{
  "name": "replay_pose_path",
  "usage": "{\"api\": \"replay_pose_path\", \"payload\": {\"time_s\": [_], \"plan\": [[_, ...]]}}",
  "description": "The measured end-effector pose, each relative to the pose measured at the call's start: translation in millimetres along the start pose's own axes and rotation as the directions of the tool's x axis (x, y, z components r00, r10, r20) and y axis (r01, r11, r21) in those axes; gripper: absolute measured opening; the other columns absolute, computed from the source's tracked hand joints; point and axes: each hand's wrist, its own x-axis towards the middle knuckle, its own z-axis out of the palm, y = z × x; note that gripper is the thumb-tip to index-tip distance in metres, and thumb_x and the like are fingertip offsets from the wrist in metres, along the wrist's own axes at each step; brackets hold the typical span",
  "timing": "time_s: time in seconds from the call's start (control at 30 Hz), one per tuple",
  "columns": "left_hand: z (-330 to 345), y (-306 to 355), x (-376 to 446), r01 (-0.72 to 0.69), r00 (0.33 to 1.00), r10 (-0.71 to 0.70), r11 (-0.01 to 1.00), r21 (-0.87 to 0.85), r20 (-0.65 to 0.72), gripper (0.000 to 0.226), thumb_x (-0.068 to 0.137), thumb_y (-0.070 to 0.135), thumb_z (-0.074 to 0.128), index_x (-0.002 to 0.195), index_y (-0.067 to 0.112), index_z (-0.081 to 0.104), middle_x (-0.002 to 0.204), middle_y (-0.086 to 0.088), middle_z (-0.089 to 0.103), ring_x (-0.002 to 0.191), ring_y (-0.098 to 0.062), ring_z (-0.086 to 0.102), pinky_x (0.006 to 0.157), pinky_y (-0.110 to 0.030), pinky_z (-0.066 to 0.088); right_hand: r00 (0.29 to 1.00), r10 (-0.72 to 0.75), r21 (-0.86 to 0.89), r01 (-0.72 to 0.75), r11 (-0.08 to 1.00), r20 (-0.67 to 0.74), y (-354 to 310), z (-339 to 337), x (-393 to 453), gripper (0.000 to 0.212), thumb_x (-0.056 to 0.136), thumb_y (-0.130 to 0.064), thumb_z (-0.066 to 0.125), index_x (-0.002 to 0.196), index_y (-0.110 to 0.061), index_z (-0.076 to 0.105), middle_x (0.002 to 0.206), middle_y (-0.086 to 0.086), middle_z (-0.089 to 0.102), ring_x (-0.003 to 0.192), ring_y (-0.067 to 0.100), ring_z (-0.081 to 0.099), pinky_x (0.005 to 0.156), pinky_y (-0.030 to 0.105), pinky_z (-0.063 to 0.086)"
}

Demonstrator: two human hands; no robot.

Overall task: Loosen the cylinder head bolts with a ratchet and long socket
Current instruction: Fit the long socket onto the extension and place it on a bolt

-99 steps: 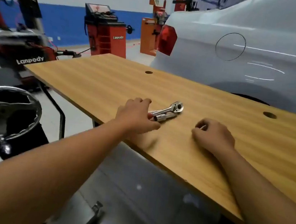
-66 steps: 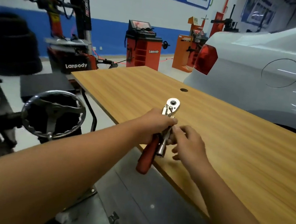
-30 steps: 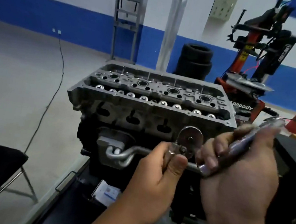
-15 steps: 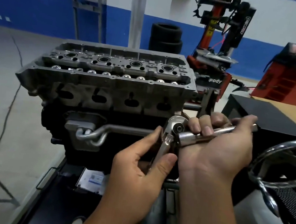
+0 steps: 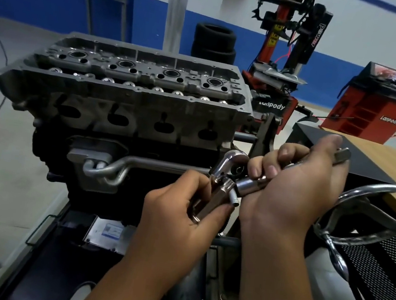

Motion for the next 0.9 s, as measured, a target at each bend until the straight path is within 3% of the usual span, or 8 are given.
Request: {"api": "replay_pose_path", "payload": {"time_s": [0.1,0.27,0.4,0.5,0.63,0.73,0.8,0.9], "plan": [[3,-4,2,-0.050,0.997,0.052,0.998,0.032,-0.060,0.032,0.080,0.022,0.087,0.074,0.023,0.056,0.065,0.008,0.056,0.054,-0.011,0.052,0.052,-0.014,0.039,0.998,0.041,0.017,-0.041,0.999,-0.037,-3,-2,1,0.026,0.112,-0.033,0.041,0.093,-0.016,0.043,0.056,-0.001,0.042,0.040,0.013,0.031,0.044,0.025,0.034],[6,-8,4,-0.172,0.979,0.181,0.981,0.094,-0.098,0.038,0.075,0.011,0.092,0.071,0.020,0.056,0.068,0.019,0.046,0.059,-0.001,0.045,0.059,-0.007,0.033,0.979,0.187,0.081,-0.180,0.980,-0.081,-3,-4,4,0.020,0.111,-0.036,0.043,0.112,-0.016,0.044,0.054,-0.002,0.041,0.040,0.011,0.031,0.040,0.021,0.030],[3,-10,5,-0.207,0.974,0.210,0.977,0.045,-0.089,0.035,0.072,0.021,0.094,0.072,0.022,0.058,0.079,0.016,0.059,0.070,-0.001,0.058,0.065,-0.007,0.041,0.955,0.288,0.092,-0.281,0.955,-0.070,-1,-5,8,0.020,0.110,-0.039,0.045,0.111,-0.019,0.044,0.055,-0.003,0.038,0.038,0.010,0.029,0.038,0.020,0.028],[-2,-9,6,-0.224,0.973,0.223,0.974,-0.015,-0.062,0.035,0.078,0.032,0.091,0.071,0.016,0.061,0.085,0.005,0.069,0.075,-0.007,0.066,0.065,-0.015,0.047,0.920,0.386,0.091,-0.380,0.921,-0.062,1,-8,10,0.027,0.109,-0.043,0.046,0.094,-0.020,0.043,0.053,-0.005,0.035,0.036,0.009,0.027,0.037,0.020,0.026],[-2,5,3,-0.125,0.986,0.099,0.971,-0.204,-0.135,0.039,0.101,0.054,0.059,0.077,0.024,0.055,0.058,0.011,0.052,0.047,-0.001,0.045,0.047,-0.014,0.032,0.880,0.470,0.067,-0.466,0.882,-0.068,8,-10,10,0.037,0.108,-0.049,0.047,0.082,-0.023,0.041,0.051,-0.007,0.028,0.035,0.007,0.022,0.034,0.018,0.022],[-1,9,2,-0.073,0.982,0.004,0.932,-0.355,-0.191,0.056,0.103,0.064,0.045,0.083,0.012,0.056,0.066,-0.008,0.058,0.052,-0.014,0.055,0.047,-0.031,0.043,0.829,0.559,0.162,-0.547,0.821,-0.036,14,-13,10,0.041,0.106,-0.054,0.046,0.077,-0.025,0.040,0.053,-0.008,0.025,0.036,0.006,0.020,0.033,0.017,0.020],[-1,10,3,-0.005,0.976,-0.099,0.879,-0.478,-0.192,0.066,0.104,0.065,0.041,0.083,0.005,0.058,0.070,-0.018,0.061,0.056,-0.017,0.058,0.053,-0.028,0.046,0.819,0.574,0.187,-0.562,0.806,-0.012,16,-13,10,0.043,0.106,-0.056,0.045,0.077,-0.025,0.040,0.053,-0.009,0.024,0.036,0.006,0.020,0.032,0.017,0.020],[-1,11,6,0.104,0.953,-0.251,0.796,-0.597,-0.168,0.068,0.096,0.063,0.037,0.078,0.001,0.057,0.069,-0.028,0.057,0.048,-0.012,0.054,0.047,-0.021,0.042,0.818,0.575,0.188,-0.568,0.801,0.021,17,-11,9,0.044,0.105,-0.060,0.045,0.078,-0.024,0.041,0.053,-0.009,0.025,0.036,0.005,0.020,0.032,0.016,0.020]]}}
